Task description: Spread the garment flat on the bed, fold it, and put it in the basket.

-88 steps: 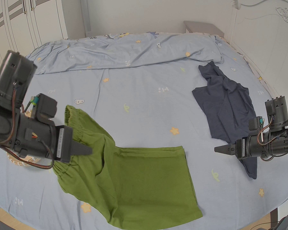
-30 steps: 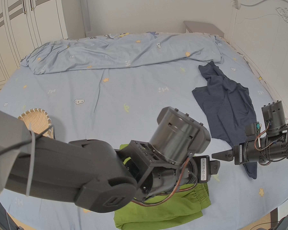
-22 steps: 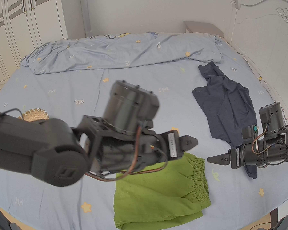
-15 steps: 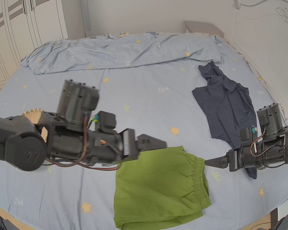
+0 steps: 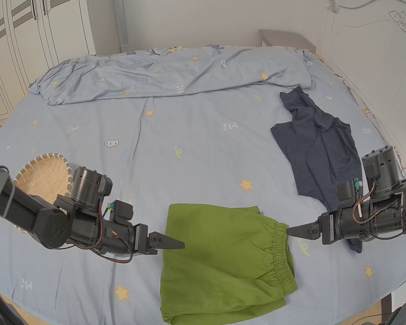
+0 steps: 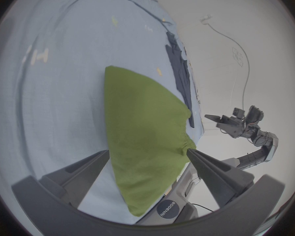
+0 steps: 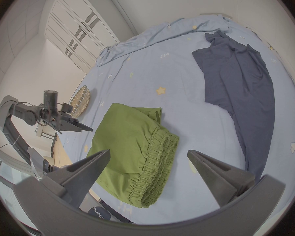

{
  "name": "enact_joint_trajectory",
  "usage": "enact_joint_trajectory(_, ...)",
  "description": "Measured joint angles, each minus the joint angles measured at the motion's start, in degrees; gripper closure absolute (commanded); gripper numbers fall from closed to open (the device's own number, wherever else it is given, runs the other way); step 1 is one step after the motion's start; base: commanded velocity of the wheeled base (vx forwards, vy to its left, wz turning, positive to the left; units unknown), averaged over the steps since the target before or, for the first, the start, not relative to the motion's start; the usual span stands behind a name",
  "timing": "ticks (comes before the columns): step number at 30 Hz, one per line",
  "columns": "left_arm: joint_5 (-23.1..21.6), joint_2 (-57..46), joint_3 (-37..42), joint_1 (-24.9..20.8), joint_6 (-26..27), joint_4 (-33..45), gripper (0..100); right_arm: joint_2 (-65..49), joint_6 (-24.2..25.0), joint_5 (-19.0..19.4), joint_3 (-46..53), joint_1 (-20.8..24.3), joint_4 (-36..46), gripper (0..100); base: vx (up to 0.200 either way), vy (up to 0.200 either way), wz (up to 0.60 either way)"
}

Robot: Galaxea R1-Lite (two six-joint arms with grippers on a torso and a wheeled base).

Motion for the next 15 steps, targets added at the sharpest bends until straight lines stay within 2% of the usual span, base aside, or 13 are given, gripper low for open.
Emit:
enact_joint_trajectory(8,-0.4,8.5,1.1,-0.4,0.5,-6.6,0,-0.4,0.2,0.0,-0.1,0.0,0.0,0,0.000,0.000,0.00)
enact_joint_trajectory(15,-0.5,11.7,1.2,-2.2,-0.8,-10.8,0,-0.5,0.2,0.1,-0.1,0.1,0.0,0,0.000,0.000,0.00)
